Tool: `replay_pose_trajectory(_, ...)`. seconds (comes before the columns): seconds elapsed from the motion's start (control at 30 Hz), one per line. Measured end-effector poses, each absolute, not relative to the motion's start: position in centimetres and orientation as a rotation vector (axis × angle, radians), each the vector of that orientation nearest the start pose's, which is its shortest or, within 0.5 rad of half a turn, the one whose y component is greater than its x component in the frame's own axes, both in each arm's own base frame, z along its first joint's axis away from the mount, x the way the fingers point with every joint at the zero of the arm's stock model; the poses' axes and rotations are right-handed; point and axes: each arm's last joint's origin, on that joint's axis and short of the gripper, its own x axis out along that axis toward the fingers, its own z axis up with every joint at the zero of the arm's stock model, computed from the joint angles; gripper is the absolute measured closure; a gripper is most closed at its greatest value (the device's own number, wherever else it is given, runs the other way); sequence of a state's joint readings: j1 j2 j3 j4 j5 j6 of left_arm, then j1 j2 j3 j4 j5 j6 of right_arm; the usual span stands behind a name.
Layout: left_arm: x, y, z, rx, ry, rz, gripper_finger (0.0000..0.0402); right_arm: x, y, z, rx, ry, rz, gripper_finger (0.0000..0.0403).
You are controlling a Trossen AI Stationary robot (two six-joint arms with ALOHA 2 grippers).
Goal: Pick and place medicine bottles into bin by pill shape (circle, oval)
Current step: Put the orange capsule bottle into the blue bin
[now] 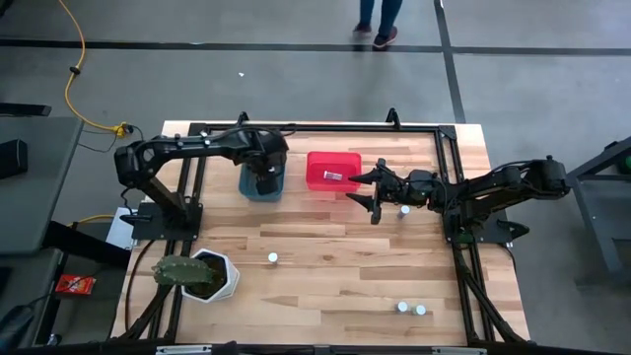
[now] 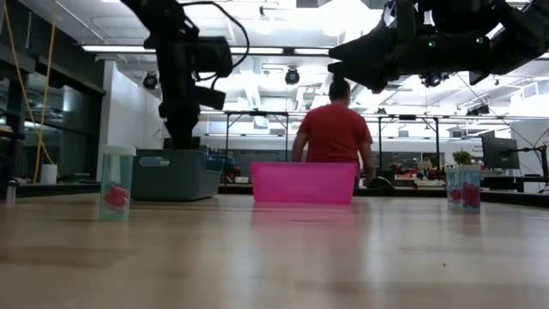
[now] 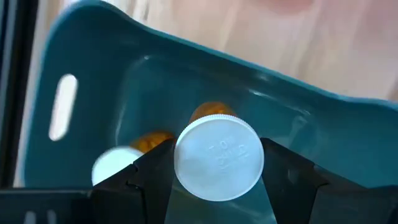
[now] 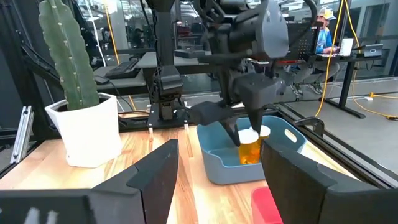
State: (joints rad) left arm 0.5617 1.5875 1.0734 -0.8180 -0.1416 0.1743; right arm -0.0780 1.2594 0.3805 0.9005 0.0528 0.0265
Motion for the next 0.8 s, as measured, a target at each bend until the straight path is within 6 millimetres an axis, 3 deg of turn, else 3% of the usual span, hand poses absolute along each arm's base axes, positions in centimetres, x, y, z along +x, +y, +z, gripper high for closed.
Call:
replay_pose_trajectory(0.53,23.2,16.9,20.1,-0.191,1.38,0.517,0.0205,23.7,-2.0,20.7,0.026,-0.025,-0.131,0.0182)
replay_pose_trajectory(0.8,23.2,16.9,20.1,-0.194,1.381,0.513,0.0178,23.7,-2.0,20.7,0.026,-0.025,-0.131,0.0182)
